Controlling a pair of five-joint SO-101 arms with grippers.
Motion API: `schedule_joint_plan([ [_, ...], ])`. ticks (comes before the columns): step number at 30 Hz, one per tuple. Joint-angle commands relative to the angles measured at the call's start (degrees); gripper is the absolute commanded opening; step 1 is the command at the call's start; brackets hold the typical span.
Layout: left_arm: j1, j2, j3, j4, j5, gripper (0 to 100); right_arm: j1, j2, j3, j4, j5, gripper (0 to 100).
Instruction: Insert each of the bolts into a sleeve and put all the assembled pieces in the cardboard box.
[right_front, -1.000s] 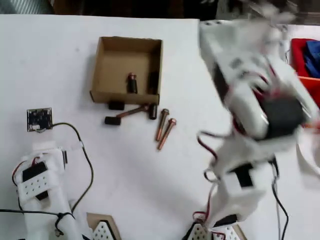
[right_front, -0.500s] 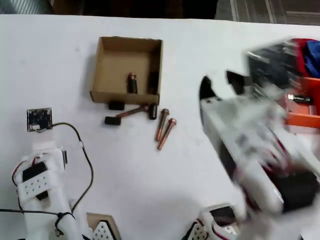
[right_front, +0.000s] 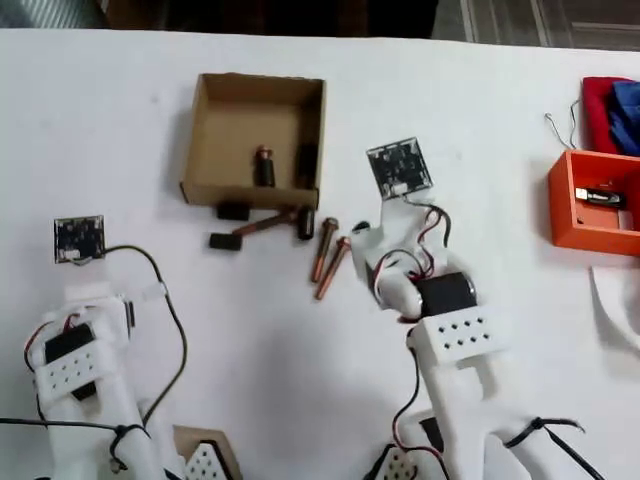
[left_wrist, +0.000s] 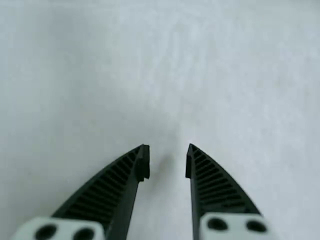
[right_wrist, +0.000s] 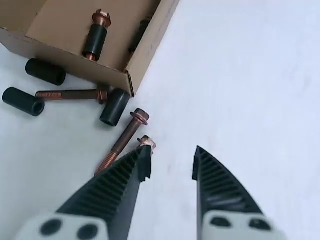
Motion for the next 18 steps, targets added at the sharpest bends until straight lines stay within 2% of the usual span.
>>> schedule_joint_plan([
  [1, -0.5, -0.5, -0.2, -0.9, 0.0, 15, 0.0, -1.7, 0.3, -1.9, -0.1, 13.4],
  [6, -0.5, -0.5, -0.2, -0.9, 0.0, 15, 0.0, -0.4, 0.0, -2.5, -0.1, 15.4],
  [10, -0.5, -0.5, -0.2, -0.9, 0.0, 15, -1.5, 6.6, -0.2, -6.8, -0.1, 23.2],
  [14, -0.5, -0.5, -0.2, -0.9, 0.0, 15, -3.6, 15.3, -3.3, -9.7, -0.7, 23.7],
  [18, -0.5, -0.5, -0.2, -0.9, 0.0, 15, -4.8, 24.2, -11.5, -8.4, -10.1, 23.7],
])
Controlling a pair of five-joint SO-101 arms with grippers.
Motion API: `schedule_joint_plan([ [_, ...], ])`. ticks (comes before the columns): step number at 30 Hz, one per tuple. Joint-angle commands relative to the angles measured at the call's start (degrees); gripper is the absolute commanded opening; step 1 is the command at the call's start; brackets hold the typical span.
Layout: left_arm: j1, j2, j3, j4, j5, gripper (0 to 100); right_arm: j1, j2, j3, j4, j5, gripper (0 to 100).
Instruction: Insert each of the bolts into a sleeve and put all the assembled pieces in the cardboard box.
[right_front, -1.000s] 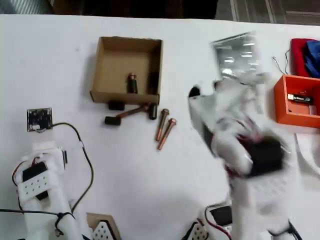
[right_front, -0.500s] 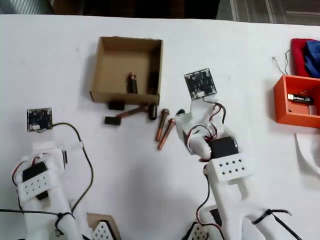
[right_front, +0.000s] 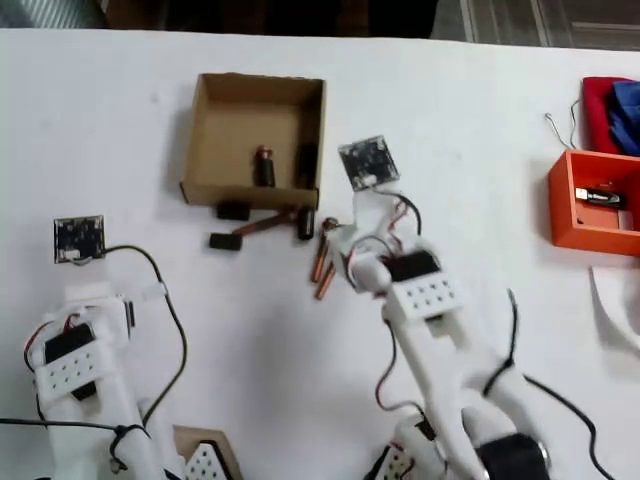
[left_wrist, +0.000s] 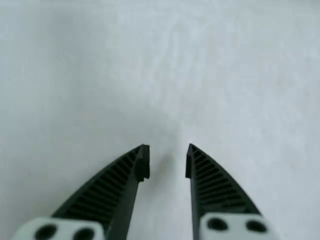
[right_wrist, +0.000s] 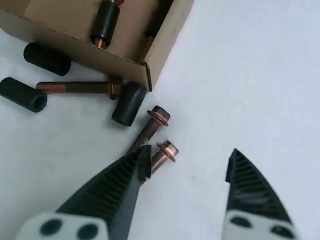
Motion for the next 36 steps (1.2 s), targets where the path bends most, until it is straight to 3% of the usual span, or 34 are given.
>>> schedule_joint_plan([
  [1, -0.5, -0.5, -0.2, -0.9, 0.0, 15, -0.6, 6.6, -9.4, 1.5, -7.6, 23.7],
  [6, -0.5, -0.5, -0.2, -0.9, 0.0, 15, -4.3, 15.1, -19.9, 10.9, -10.4, 23.1],
  [11, -0.5, -0.5, -0.2, -0.9, 0.0, 15, -6.9, 22.6, -26.9, 13.6, -10.5, 14.6],
  [21, -0.5, -0.5, -0.2, -0.9, 0.0, 15, -6.5, 32.5, -37.5, 22.3, -10.6, 19.1],
  [36, -0.5, -0.5, -0.2, -0.9, 0.0, 15, -7.9, 35.6, -40.4, 18.4, -10.6, 16.3],
])
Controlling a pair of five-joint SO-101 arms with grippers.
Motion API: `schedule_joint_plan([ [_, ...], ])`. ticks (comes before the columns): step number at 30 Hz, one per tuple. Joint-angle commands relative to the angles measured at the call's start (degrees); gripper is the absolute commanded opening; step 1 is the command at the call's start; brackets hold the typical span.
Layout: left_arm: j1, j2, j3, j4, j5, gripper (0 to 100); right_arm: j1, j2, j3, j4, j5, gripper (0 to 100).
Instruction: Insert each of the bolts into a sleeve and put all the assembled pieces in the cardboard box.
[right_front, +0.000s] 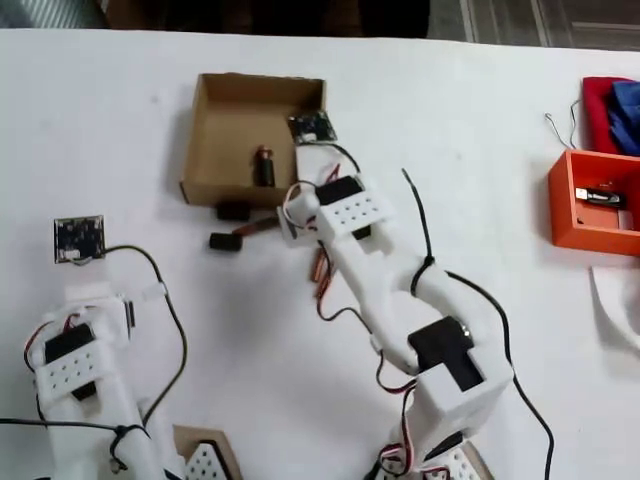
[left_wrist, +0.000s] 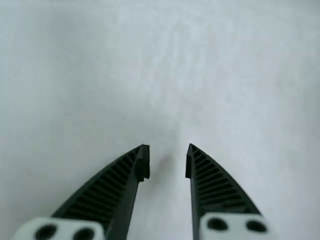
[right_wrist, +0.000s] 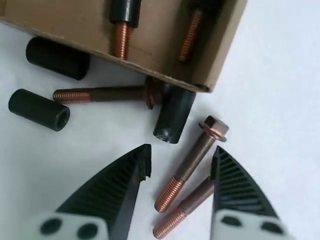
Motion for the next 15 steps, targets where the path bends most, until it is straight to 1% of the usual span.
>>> schedule_joint_plan([
  [1, -0.5, -0.5, -0.2, -0.9, 0.0, 15, -0.5, 1.4, -4.6, -1.1, -0.5, 14.2],
  [4, -0.5, -0.5, -0.2, -0.9, 0.0, 15, -0.4, 3.9, -7.6, -0.7, -0.5, 10.1],
  [15, -0.5, -0.5, -0.2, -0.9, 0.0, 15, 0.0, 10.4, -10.4, -1.2, -0.5, 10.8],
])
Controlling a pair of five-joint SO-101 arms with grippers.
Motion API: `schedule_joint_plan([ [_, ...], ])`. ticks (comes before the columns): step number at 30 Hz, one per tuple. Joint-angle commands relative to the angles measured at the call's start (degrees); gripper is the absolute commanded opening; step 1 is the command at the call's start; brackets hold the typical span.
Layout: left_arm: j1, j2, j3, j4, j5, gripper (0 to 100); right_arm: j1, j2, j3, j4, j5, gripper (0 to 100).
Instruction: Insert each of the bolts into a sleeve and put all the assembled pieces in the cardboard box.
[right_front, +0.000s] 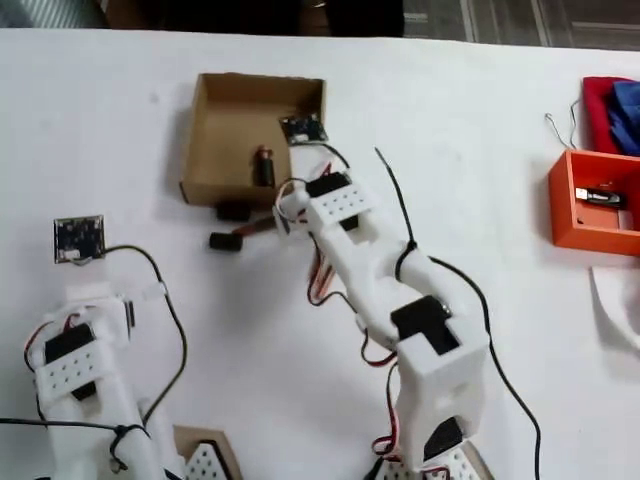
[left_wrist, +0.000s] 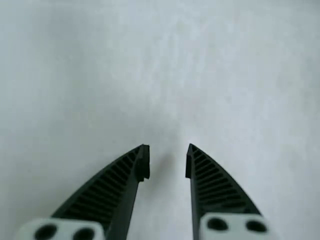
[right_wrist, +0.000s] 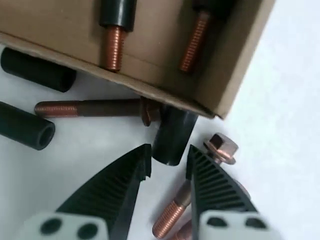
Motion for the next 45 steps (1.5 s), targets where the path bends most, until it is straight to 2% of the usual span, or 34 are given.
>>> schedule_joint_plan([
  [1, -0.5, -0.5, -0.2, -0.9, 0.0, 15, 0.0, 0.9, -4.4, -0.9, -0.5, 10.8],
  [13, -0.5, -0.5, -0.2, -0.9, 0.0, 15, 0.0, 10.2, -11.2, -0.4, -0.4, 10.4],
  [17, -0.5, -0.5, -0.2, -0.9, 0.0, 15, 0.0, 8.8, -10.9, 1.7, -0.1, 1.2],
  [23, -0.5, -0.5, -0.2, -0.9, 0.0, 15, -0.1, -0.2, -9.1, 4.6, -0.1, 2.1],
  [31, -0.5, -0.5, -0.2, -0.9, 0.0, 15, 0.0, -23.5, 13.1, 4.4, 0.4, 2.1],
  [36, -0.5, -0.5, -0.2, -0.9, 0.0, 15, 0.4, -38.5, 28.9, 0.7, 12.4, 2.1],
  [39, -0.5, -0.5, -0.2, -0.9, 0.0, 15, 4.3, -45.4, 36.7, -1.0, 14.2, 2.1],
  [45, -0.5, -0.5, -0.2, -0.9, 0.0, 15, 17.8, -51.8, 45.6, -0.8, 14.4, 2.0],
])
